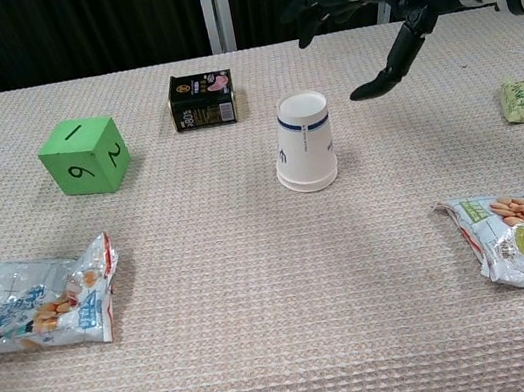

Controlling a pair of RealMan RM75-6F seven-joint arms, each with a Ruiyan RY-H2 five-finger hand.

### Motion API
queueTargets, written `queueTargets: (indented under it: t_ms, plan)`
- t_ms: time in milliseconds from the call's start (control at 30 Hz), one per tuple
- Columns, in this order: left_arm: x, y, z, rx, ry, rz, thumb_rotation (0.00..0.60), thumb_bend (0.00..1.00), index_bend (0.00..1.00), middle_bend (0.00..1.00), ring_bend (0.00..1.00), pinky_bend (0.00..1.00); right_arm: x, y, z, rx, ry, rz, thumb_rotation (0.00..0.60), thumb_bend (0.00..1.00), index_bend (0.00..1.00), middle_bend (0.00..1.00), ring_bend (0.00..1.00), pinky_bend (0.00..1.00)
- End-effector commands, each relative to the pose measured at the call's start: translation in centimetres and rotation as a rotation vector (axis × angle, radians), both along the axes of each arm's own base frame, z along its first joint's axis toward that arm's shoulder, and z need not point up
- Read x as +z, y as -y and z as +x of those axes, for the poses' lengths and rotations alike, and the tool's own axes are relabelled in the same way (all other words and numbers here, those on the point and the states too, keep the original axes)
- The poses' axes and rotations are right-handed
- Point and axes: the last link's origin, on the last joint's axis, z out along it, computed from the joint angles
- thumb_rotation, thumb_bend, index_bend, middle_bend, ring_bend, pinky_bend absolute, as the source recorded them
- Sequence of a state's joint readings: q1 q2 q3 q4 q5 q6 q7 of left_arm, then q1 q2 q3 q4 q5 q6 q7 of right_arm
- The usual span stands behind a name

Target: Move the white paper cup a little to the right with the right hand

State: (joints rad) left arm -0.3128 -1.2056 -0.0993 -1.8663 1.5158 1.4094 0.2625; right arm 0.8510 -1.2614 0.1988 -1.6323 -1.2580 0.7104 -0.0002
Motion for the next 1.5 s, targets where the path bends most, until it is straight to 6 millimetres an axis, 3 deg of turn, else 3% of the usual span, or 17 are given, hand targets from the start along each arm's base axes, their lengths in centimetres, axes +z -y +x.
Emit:
queueTargets:
  t_ms: [33, 233, 633, 1000, 1233, 1500]
  plan:
    - [0.0, 0.8, -1.0, 0.075, -0.022, -0.039, 0.6, 0.0, 0.32, 0.26, 0.18, 0.2, -0.9, 0.0, 0.4, 0.06, -0.116, 0.008, 0.6, 0.15, 0.1, 0.18, 0.0, 0.1]
    - [0.1, 1.0, -1.7, 0.109, -0.03, -0.048, 0.6, 0.0, 0.32, 0.25, 0.18, 0.2, -2.3, 0.4, 1.8, 0.136, -0.217, -0.048, 0.6, 0.16, 0.13, 0.19, 0.0, 0.1]
    - [0.0, 1.0, -2.3, 0.112, -0.008, -0.065, 0.6, 0.0, 0.32, 0.25, 0.18, 0.2, -4.2, 0.5, 3.3, 0.154, -0.263, -0.064, 0.6, 0.21, 0.24, 0.22, 0.0, 0.1]
    - [-0.1, 1.2, -2.6, 0.12, -0.003, -0.076, 0.6, 0.0, 0.32, 0.24, 0.18, 0.2, -4.3, 0.8, 3.6, 0.147, -0.272, -0.073, 0.6, 0.26, 0.28, 0.24, 0.01, 0.1]
    - [-0.2, 1.1, -2.6, 0.112, 0.003, -0.077, 0.6, 0.0, 0.32, 0.24, 0.18, 0.2, -4.4, 1.0, 3.7, 0.143, -0.268, -0.075, 0.6, 0.31, 0.37, 0.25, 0.02, 0.11]
    - [-0.2, 1.0, -2.5, 0.109, -0.001, -0.082, 0.6, 0.0, 0.32, 0.24, 0.18, 0.2, -3.4, 0.7, 3.9, 0.14, -0.241, -0.092, 0.6, 0.33, 0.39, 0.26, 0.02, 0.11]
